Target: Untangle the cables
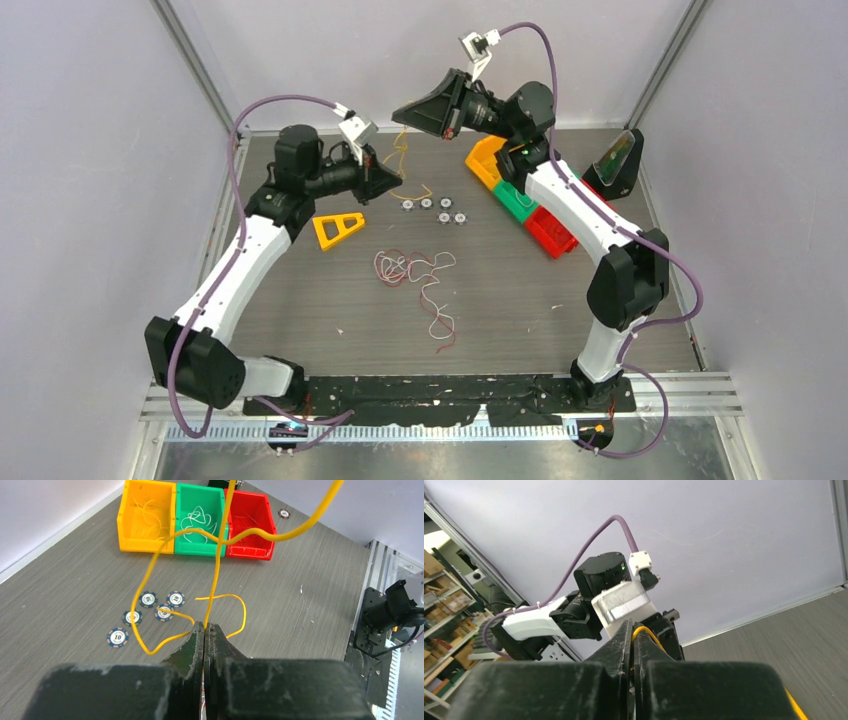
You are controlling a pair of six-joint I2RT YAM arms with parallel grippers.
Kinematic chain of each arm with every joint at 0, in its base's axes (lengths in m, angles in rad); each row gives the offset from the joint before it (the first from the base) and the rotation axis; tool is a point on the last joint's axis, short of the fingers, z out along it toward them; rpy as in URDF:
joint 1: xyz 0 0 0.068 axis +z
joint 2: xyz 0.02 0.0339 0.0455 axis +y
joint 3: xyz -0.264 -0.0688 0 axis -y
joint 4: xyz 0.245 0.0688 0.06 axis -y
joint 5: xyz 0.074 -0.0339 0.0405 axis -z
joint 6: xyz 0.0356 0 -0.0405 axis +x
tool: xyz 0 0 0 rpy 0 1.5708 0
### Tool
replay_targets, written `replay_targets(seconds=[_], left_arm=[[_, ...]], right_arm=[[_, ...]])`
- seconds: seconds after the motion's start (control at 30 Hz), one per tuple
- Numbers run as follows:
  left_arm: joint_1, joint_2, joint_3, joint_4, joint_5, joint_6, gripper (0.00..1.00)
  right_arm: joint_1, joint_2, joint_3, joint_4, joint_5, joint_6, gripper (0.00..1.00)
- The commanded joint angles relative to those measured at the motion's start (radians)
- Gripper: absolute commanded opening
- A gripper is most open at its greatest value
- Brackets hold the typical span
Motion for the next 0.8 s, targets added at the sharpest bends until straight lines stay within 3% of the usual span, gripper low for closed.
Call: replay_targets(seconds=[0.0, 0.03, 0.07, 0.17, 0.2, 0.43, 0.57, 0.77], left_arm=[[-0.048, -0.017, 0.009, 0.039, -0.100, -0.008, 0.00], [-0.041, -0.033, -0.005, 0.069, -0.086, -0.044, 0.00], [-0.032, -0.055, -0.023, 0.104, -0.067, -0.072, 0.08], [0.001, -0.120, -0.073, 0.158, -0.034, -0.104, 0.55], [0.019, -0.144, -0.078, 0.158, -0.030, -0.104, 0.65], [0.152, -0.176, -0.054, 0.054, 0.010, -0.111, 0.79], [0.222, -0.172, -0.070, 0.039, 0.040, -0.142, 0.84], [0.233, -0.166, -0.078, 0.009, 0.057, -0.153, 0.90]], right_arm=[[-0.014, -0.042, 0.051, 0.083, 0.012, 0.100, 0.06], [-0.024, -0.042, 0.052, 0.081, 0.012, 0.093, 0.06], [-0.030, -0.043, 0.050, 0.068, 0.010, 0.075, 0.05], [-0.075, -0.046, 0.040, 0.008, 0.007, 0.020, 0.05], [-0.086, -0.050, 0.032, -0.009, 0.004, -0.020, 0.05], [-0.198, 0.003, 0.052, -0.272, -0.038, -0.329, 0.06], [-0.255, 0.099, 0.161, -0.444, -0.039, -0.516, 0.05], [-0.348, 0.253, 0.306, -0.643, 0.015, -0.763, 0.06]])
